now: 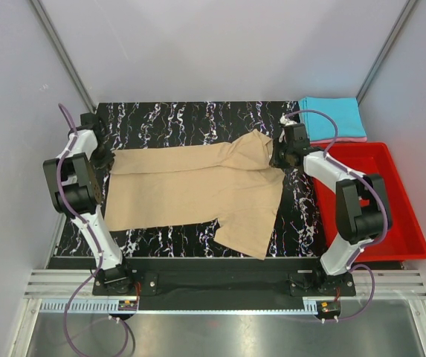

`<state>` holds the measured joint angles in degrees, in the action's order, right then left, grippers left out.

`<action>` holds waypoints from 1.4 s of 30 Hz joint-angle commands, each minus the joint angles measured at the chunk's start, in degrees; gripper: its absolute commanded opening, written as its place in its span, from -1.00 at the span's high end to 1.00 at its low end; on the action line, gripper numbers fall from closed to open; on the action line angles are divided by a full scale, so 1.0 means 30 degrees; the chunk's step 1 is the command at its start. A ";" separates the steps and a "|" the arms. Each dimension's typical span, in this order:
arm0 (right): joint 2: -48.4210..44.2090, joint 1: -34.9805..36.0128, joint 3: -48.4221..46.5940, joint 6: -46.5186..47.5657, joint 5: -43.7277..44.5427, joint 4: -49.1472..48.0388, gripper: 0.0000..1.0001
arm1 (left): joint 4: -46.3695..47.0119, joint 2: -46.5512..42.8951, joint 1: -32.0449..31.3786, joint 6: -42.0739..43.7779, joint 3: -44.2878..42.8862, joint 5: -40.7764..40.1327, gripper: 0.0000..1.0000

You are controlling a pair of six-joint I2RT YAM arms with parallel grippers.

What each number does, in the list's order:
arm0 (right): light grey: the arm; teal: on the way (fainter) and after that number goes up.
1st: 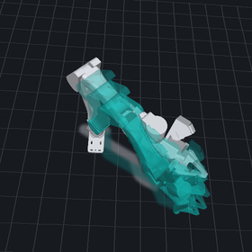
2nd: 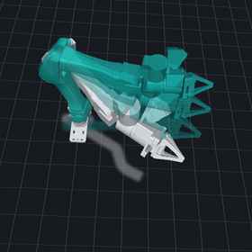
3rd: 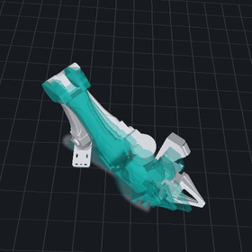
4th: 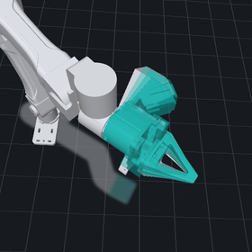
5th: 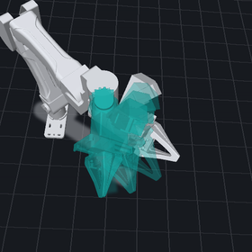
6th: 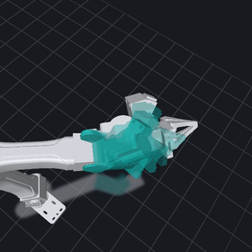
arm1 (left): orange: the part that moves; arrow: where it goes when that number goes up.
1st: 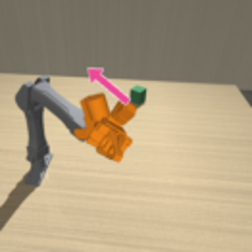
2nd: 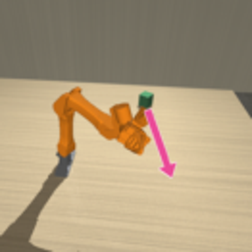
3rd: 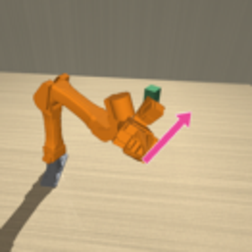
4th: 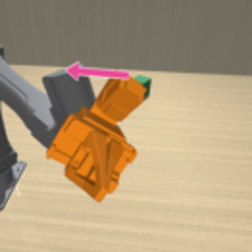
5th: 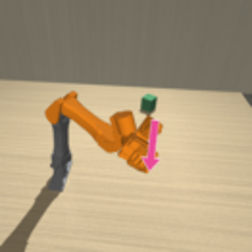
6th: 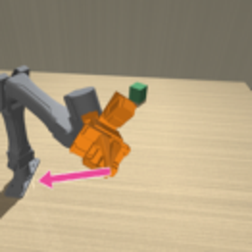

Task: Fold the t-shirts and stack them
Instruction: Fold the tshirt

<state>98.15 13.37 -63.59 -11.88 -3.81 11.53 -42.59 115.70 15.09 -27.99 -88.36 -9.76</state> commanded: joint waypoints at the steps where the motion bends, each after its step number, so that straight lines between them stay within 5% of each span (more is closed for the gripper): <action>1: 0.0037 -0.0061 -0.1558 0.0151 -0.0721 0.1070 0.47 | -0.0451 -0.1563 0.0038 -0.0514 0.0126 -0.1987 0.41; 4: 0.0388 -0.0061 -0.3403 0.0239 -0.1070 0.2686 0.37 | -0.0832 -0.2296 0.0038 -0.0660 -0.0107 -0.2720 0.12; 8: 0.1324 -0.0090 -0.5137 0.0881 -0.2389 0.3860 0.25 | -0.0255 -0.3143 0.0038 -0.0895 -0.0695 -0.1998 0.09; 13: 0.4252 -0.0090 -0.8296 0.2375 -0.4469 0.5060 0.09 | 0.4028 -0.2507 0.0125 -0.1478 0.0539 0.7775 0.08; 16: 0.5689 -0.0090 -0.9763 0.3313 -0.4967 0.5239 0.10 | 0.5083 -0.0866 0.0096 -0.2183 0.0128 1.0364 0.08; 25: 0.9645 -0.0090 -1.4366 0.4926 -0.6693 0.6674 0.14 | 0.3359 0.2535 0.0126 -0.1511 -0.2245 0.8182 0.08; 42: 1.1873 0.0408 -1.5014 0.6538 -1.1033 0.7203 0.13 | 0.2683 0.3680 0.0154 -0.1365 -0.3185 0.6712 0.07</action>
<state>133.60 13.87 -106.39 5.91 -33.19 32.88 -34.22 125.64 15.27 -33.06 -96.05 13.19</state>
